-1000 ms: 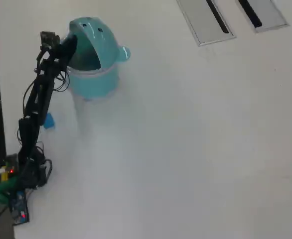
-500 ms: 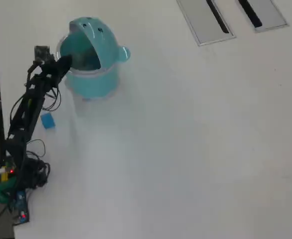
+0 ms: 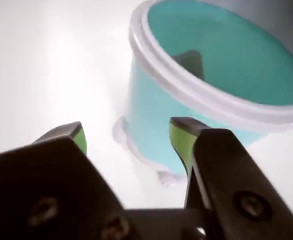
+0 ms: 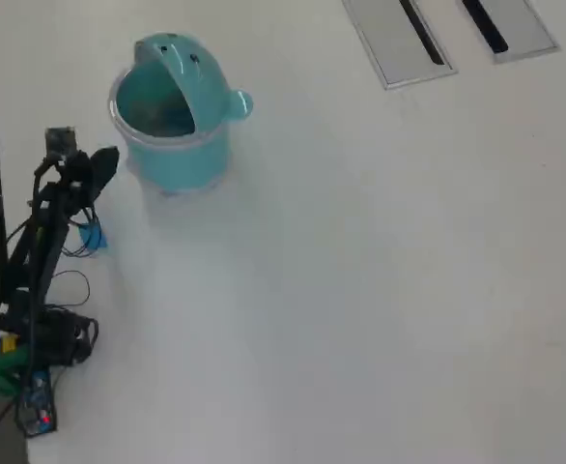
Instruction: Grasp RGB lego blocks and put them in the bin one by one.
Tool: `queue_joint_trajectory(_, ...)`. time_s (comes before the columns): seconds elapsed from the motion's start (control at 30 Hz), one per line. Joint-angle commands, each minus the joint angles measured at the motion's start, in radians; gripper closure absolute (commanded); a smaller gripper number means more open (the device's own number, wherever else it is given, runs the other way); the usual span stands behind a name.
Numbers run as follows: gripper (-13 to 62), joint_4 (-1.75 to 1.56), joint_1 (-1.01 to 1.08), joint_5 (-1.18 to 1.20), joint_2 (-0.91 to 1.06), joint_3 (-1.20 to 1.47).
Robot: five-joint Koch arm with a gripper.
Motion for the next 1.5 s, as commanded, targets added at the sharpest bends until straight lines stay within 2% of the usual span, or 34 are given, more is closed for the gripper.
queue_joint_trajectory(0.0, 18.5, -0.023, -0.009, -0.037, 0.051, -0.011)
queue_joint_trajectory(0.3, 18.5, -0.012, -0.015, -0.129, 0.092, 0.153)
queue_joint_trajectory(1.03, 18.3, 0.141, -0.084, -0.132, 0.115, 0.400)
queue_joint_trajectory(1.47, 17.8, 0.094, -0.101, -0.130, 0.098, 0.491)
